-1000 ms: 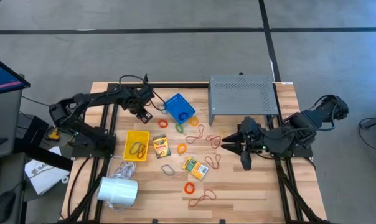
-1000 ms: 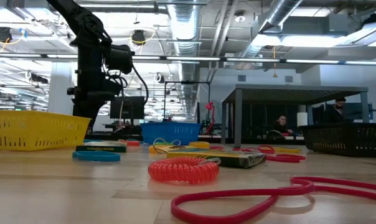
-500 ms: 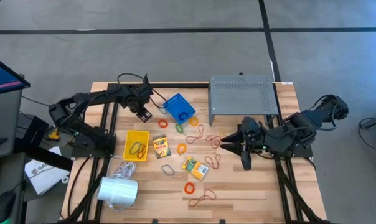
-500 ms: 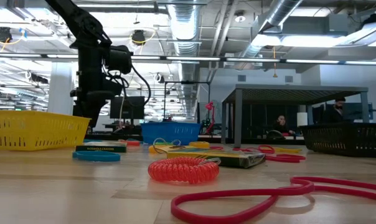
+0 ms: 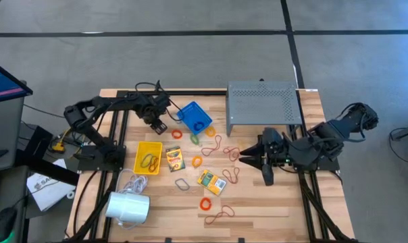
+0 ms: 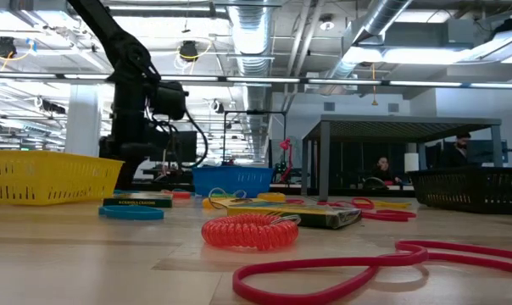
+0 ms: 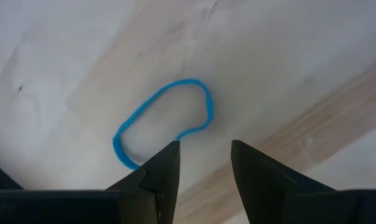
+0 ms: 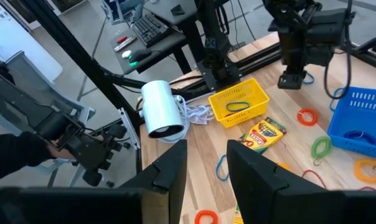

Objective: Pick & Place Office Desk Supplies
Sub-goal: Put the blue rubber band into the yellow bin

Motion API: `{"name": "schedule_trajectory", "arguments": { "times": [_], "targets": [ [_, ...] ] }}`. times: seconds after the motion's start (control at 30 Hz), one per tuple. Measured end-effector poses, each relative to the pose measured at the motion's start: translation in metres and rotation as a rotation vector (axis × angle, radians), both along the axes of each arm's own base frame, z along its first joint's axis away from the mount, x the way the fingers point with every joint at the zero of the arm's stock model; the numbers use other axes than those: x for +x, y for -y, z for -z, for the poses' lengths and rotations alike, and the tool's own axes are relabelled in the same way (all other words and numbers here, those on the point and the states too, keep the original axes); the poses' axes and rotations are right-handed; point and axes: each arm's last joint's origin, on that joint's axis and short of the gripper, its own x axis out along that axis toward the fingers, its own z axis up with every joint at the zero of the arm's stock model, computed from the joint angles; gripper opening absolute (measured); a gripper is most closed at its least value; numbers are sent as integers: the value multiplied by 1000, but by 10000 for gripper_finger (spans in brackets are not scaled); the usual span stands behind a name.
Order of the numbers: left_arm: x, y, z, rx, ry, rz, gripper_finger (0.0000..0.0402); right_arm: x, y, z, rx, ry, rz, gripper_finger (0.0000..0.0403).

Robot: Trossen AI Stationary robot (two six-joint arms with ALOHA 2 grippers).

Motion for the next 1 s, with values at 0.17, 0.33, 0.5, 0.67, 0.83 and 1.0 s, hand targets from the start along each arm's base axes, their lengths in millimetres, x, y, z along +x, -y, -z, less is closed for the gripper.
{"name": "schedule_trajectory", "arguments": {
  "times": [0.17, 0.33, 0.5, 0.67, 0.83, 1.0],
  "targets": [
    [1, 0, 0, 5, 5, 25, 136, 0, -1, 0, 10, 0, 1, 111],
    [2, -1, 0, 6, 5, 55, 136, 0, -1, 0, 10, 1, 1, 111],
    [2, -1, 0, -25, 32, 52, 136, 0, -1, 0, 11, 2, 1, 111],
    [-3, -3, 0, -79, 58, -5, 136, 0, -1, -2, 22, 20, 1, 111],
    [-4, -1, 1, -94, 48, -19, 136, 1, -1, -3, 27, 31, 0, 111],
    [-3, 0, 1, -97, 53, -38, 136, 1, -1, -3, 28, 31, 0, 111]
  ]
}}
